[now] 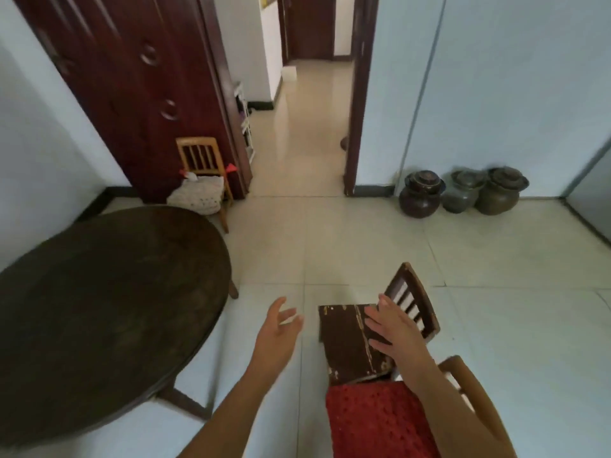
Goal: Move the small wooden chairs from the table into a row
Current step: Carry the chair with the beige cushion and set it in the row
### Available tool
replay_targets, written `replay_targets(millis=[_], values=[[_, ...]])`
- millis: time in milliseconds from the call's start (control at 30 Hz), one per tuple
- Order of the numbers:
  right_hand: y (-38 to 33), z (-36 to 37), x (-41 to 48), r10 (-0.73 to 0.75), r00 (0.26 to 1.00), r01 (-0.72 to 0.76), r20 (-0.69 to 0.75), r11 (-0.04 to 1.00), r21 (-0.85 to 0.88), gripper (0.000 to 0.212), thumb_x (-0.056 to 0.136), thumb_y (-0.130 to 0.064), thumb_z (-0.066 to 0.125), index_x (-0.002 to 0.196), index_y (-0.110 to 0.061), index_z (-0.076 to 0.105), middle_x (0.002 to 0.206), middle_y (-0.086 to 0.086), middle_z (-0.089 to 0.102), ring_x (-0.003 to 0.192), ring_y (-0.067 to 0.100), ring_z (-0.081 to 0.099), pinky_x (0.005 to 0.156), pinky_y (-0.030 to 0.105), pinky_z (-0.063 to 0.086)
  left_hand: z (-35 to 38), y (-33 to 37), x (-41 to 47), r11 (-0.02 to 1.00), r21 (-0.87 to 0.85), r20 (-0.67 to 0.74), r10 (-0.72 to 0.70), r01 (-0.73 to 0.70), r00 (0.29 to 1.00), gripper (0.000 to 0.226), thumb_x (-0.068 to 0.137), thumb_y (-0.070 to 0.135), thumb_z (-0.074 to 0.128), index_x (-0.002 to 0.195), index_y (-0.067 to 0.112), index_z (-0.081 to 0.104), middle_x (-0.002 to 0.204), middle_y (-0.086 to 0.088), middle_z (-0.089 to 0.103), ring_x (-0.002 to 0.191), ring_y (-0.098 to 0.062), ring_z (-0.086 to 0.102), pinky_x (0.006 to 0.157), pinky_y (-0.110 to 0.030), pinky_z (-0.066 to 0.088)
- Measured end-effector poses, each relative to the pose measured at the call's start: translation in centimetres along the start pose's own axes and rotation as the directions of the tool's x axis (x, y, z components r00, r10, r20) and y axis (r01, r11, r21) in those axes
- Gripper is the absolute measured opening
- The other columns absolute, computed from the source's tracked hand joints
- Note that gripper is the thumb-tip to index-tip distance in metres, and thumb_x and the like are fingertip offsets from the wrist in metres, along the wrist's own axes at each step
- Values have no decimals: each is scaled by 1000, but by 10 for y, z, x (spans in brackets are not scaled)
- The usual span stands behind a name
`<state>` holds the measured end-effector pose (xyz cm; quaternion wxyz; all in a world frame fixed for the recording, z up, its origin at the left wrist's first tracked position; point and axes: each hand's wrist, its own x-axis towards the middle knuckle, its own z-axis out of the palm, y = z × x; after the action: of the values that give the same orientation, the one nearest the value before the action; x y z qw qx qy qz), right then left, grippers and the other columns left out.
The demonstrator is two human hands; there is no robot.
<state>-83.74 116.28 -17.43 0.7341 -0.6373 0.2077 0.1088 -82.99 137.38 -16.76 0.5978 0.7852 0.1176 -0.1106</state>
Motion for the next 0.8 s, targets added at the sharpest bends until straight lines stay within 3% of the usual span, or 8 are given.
replay_targets(millis=[67,200,367,567,700,800], values=[[-22,55,12,-5,999,4,54,1000,20,55,91,-42,53,142,-26,40,132,3,58,116,21,56,101,45,44,-53,16,18,999,-24,-38,31,-32,999,52,94,29,51,142,25,31,135,1,49,107,-8,50,82,-17,41],[-61,149,43,-43,992,42,119,999,13,52,90,-43,53,139,-27,43,131,4,60,114,22,58,99,45,45,-145,51,64,995,-63,-97,74,-81,993,55,94,29,51,144,22,29,132,0,53,114,-14,52,94,-29,42],[-96,228,92,-45,980,48,193,999,-10,52,94,-42,51,142,-26,40,133,7,57,118,27,57,102,50,44,-223,74,119,991,-105,-139,64,-79,988,55,94,33,51,144,28,28,115,13,52,107,-6,47,93,-26,35],[-140,267,168,-96,968,117,233,990,-78,56,90,-49,49,142,-28,43,132,5,59,114,25,60,97,46,47,-254,89,206,987,-158,-174,-6,-22,985,53,93,33,53,142,30,33,111,11,53,119,-15,49,105,-36,37],[-175,274,244,-86,969,111,232,989,-94,50,93,-47,49,139,-26,48,129,6,61,111,25,62,92,43,50,-249,110,281,980,-199,-184,-33,-5,982,56,92,35,54,144,30,32,137,-3,49,129,-23,45,111,-46,34],[-209,283,305,-57,970,89,238,988,-123,46,95,-45,48,135,-24,52,128,6,61,112,25,61,91,42,49,-242,131,339,966,-259,-199,-45,-8,979,56,92,36,54,144,31,33,144,-4,44,131,-23,43,112,-49,31]])
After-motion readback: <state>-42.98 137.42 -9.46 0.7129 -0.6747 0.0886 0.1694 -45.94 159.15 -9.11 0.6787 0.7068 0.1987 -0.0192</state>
